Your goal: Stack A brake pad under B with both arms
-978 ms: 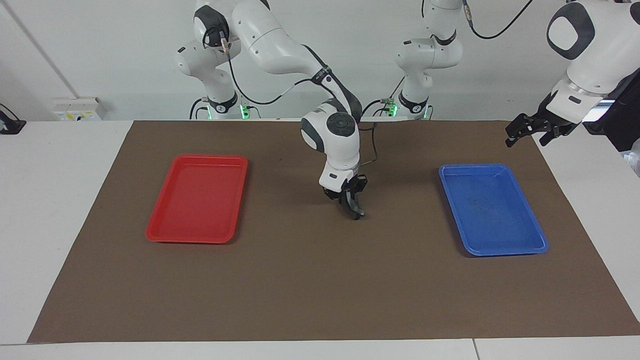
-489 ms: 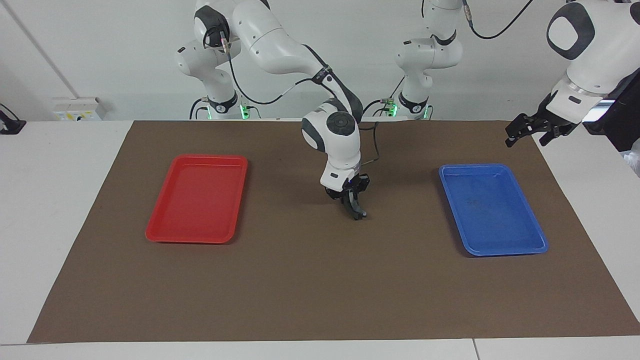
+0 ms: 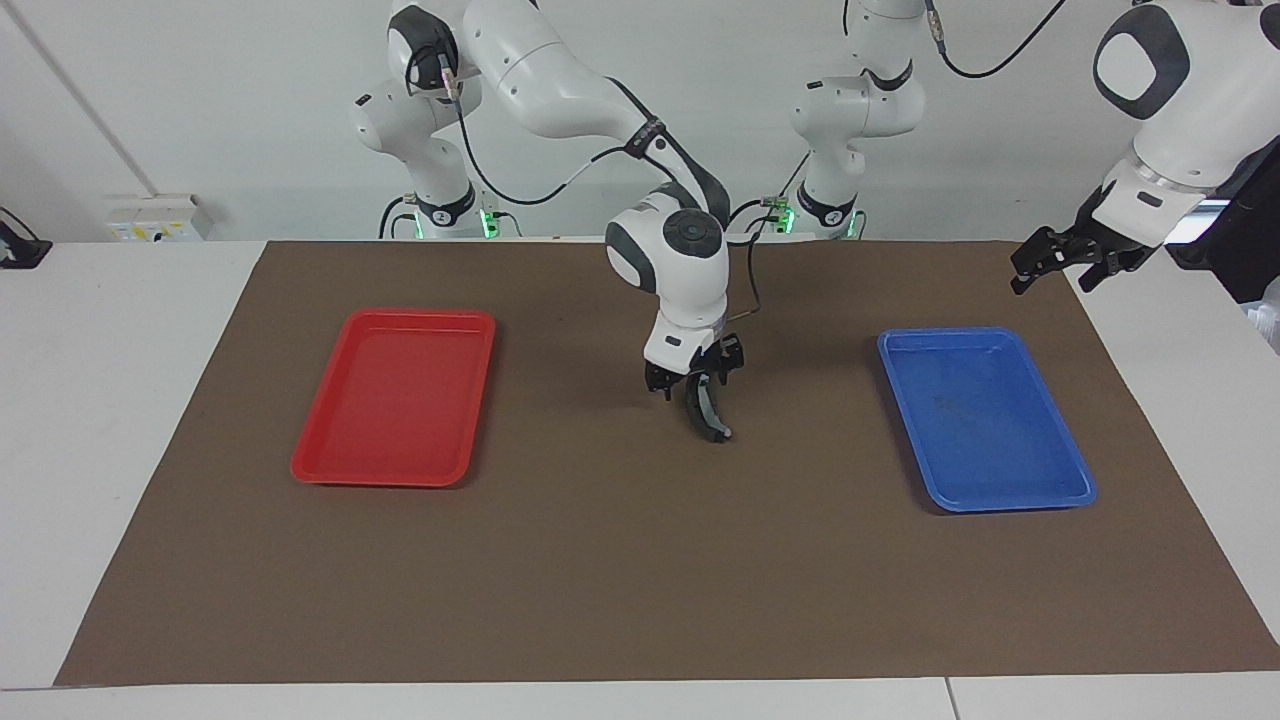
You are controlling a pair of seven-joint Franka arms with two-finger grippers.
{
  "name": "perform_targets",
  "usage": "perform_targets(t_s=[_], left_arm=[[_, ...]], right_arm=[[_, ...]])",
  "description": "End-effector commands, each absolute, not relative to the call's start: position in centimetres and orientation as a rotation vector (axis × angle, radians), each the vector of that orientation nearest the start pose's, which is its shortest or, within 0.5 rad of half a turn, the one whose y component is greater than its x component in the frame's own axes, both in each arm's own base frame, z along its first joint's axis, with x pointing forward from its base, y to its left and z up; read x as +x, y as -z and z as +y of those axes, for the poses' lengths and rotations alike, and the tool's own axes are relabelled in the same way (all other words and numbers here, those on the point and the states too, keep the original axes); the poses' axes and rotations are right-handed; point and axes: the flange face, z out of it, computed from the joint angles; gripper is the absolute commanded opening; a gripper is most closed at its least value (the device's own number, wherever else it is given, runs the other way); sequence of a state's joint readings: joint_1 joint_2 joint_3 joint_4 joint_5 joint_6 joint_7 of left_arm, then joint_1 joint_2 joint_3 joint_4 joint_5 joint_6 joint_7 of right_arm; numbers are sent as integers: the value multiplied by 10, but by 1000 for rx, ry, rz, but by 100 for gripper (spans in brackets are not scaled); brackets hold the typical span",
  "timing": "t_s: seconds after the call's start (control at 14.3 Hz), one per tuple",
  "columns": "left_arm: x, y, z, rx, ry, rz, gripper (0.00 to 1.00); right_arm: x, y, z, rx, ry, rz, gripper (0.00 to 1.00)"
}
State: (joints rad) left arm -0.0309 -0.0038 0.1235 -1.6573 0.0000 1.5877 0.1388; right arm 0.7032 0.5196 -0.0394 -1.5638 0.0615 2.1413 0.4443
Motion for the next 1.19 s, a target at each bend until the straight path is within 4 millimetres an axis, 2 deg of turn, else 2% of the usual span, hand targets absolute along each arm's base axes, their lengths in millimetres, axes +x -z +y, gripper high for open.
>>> perform_targets(t_s=[0.0, 0.07, 0.14, 0.35, 0.42, 0.63, 0.77, 0.98, 1.12], left_arm=[[544, -591, 53, -3132, -106, 76, 100], [544, -591, 53, -3132, -106, 76, 100], [544, -591, 53, -3132, -106, 76, 100], [544, -591, 52, -3134, -105, 76, 100], [543, -591, 53, -3132, -106, 73, 100], [544, -591, 53, -3132, -106, 76, 100], [544, -591, 53, -3132, -106, 76, 100], [544, -591, 52, -3134, -105, 76, 100], [543, -591, 53, -3132, -106, 73, 100]], right_arm=[[576, -418, 341, -3106, 40, -106, 100], [580, -438, 307, -3115, 23, -42, 100], [586, -460, 264, -3120, 6, 36, 100], [582, -507, 174, -3137, -94, 75, 100], [577, -523, 135, -3136, -129, 100, 100], [554, -562, 47, -3123, -171, 94, 100], [542, -577, 6, -3114, -188, 107, 100], [536, -582, -48, -3099, -202, 203, 100], [532, -590, -56, -3098, -199, 219, 100]])
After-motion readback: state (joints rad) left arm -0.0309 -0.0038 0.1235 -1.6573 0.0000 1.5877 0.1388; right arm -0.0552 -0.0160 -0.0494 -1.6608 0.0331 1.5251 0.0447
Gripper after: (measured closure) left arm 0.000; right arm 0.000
